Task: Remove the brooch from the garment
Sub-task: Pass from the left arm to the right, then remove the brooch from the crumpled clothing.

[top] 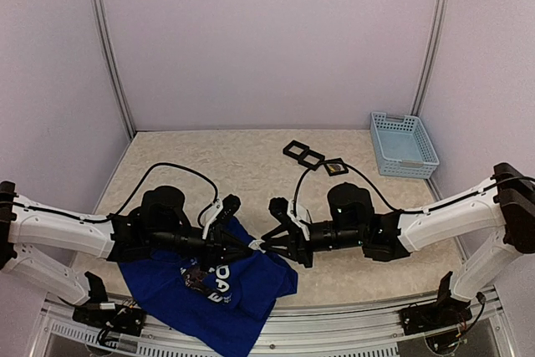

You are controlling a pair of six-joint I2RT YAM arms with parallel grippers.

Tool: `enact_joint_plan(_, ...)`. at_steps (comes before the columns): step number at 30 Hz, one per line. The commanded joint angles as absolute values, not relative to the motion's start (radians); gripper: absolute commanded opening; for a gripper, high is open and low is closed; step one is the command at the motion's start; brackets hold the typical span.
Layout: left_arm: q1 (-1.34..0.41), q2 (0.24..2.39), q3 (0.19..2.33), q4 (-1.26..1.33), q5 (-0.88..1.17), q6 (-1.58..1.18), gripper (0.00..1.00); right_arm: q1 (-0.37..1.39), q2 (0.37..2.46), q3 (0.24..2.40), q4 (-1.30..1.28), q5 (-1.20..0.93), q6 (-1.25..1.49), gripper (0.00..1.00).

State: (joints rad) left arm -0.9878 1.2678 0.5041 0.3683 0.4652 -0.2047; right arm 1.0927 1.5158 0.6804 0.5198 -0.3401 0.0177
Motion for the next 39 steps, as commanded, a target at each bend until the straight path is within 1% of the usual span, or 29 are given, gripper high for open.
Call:
enact_joint_plan(1, -0.984, 1.247, 0.511, 0.383, 0.476, -0.208, 0.00, 1.088, 1.543, 0.716, 0.492, -0.369, 0.019, 0.16)
enact_joint_plan(4, -0.986, 1.249, 0.511, 0.383, 0.477, -0.209, 0.00, 1.088, 1.550, 0.720, 0.489, -0.374, 0.016, 0.09)
enact_joint_plan(6, -0.985, 1.249, 0.511, 0.383, 0.475, -0.209, 0.00, 1.088, 1.552, 0.723, 0.482, -0.380, 0.011, 0.01)
enact_joint_plan(9, -0.986, 1.249, 0.513, 0.381, 0.469, -0.209, 0.00, 1.088, 1.552, 0.727, 0.474, -0.379, 0.011, 0.00)
enact_joint_plan(10, -0.986, 1.247, 0.515, 0.375, 0.462, -0.209, 0.04, 1.088, 1.550, 0.726, 0.473, -0.376, 0.011, 0.00)
enact_joint_plan(11, -0.986, 1.246, 0.517, 0.369, 0.451, -0.209, 0.16, 1.088, 1.549, 0.723, 0.472, -0.370, 0.012, 0.00)
enact_joint_plan(13, -0.988, 1.242, 0.517, 0.359, 0.424, -0.208, 0.51, 1.088, 1.546, 0.721, 0.472, -0.361, 0.012, 0.00)
enact_joint_plan(14, -0.990, 1.240, 0.517, 0.354, 0.409, -0.204, 0.67, 1.088, 1.545, 0.721, 0.472, -0.358, 0.011, 0.00)
enact_joint_plan(15, -0.996, 1.236, 0.517, 0.350, 0.391, -0.200, 0.77, 1.088, 1.543, 0.720, 0.473, -0.355, 0.012, 0.00)
enact_joint_plan(17, -1.009, 1.228, 0.517, 0.340, 0.350, -0.190, 0.89, 1.088, 1.541, 0.718, 0.474, -0.351, 0.011, 0.00)
enact_joint_plan(18, -1.016, 1.225, 0.517, 0.335, 0.333, -0.184, 0.96, 1.088, 1.539, 0.718, 0.474, -0.349, 0.011, 0.00)
enact_joint_plan(19, -1.022, 1.223, 0.518, 0.331, 0.315, -0.179, 0.98, 1.088, 1.538, 0.717, 0.474, -0.348, 0.011, 0.00)
enact_joint_plan(22, -1.036, 1.225, 0.526, 0.309, 0.269, -0.168, 0.99, 1.088, 1.535, 0.716, 0.470, -0.337, -0.011, 0.00)
enact_joint_plan(25, -1.062, 1.245, 0.553, 0.261, 0.176, -0.153, 0.99, 1.088, 1.530, 0.715, 0.469, -0.333, -0.020, 0.00)
enact_joint_plan(26, -1.067, 1.251, 0.564, 0.249, 0.159, -0.150, 0.98, 1.088, 1.529, 0.714, 0.469, -0.332, -0.020, 0.00)
enact_joint_plan(28, -1.077, 1.274, 0.581, 0.233, 0.134, -0.146, 0.90, 1.088, 1.524, 0.711, 0.471, -0.327, -0.020, 0.00)
enact_joint_plan(32, -1.086, 1.312, 0.599, 0.219, 0.125, -0.142, 0.57, 1.088, 1.522, 0.710, 0.471, -0.321, -0.023, 0.00)
enact_joint_plan(33, -1.089, 1.314, 0.600, 0.220, 0.127, -0.140, 0.51, 1.088, 1.521, 0.710, 0.469, -0.320, -0.023, 0.00)
enact_joint_plan(35, -1.093, 1.315, 0.601, 0.221, 0.128, -0.136, 0.42, 1.088, 1.520, 0.709, 0.468, -0.317, -0.025, 0.00)
enact_joint_plan(36, -1.095, 1.314, 0.599, 0.221, 0.124, -0.134, 0.40, 1.088, 1.519, 0.709, 0.468, -0.315, -0.025, 0.00)
enact_joint_plan(39, -1.096, 1.307, 0.598, 0.215, 0.105, -0.135, 0.40, 1.088, 1.515, 0.707, 0.468, -0.310, -0.026, 0.00)
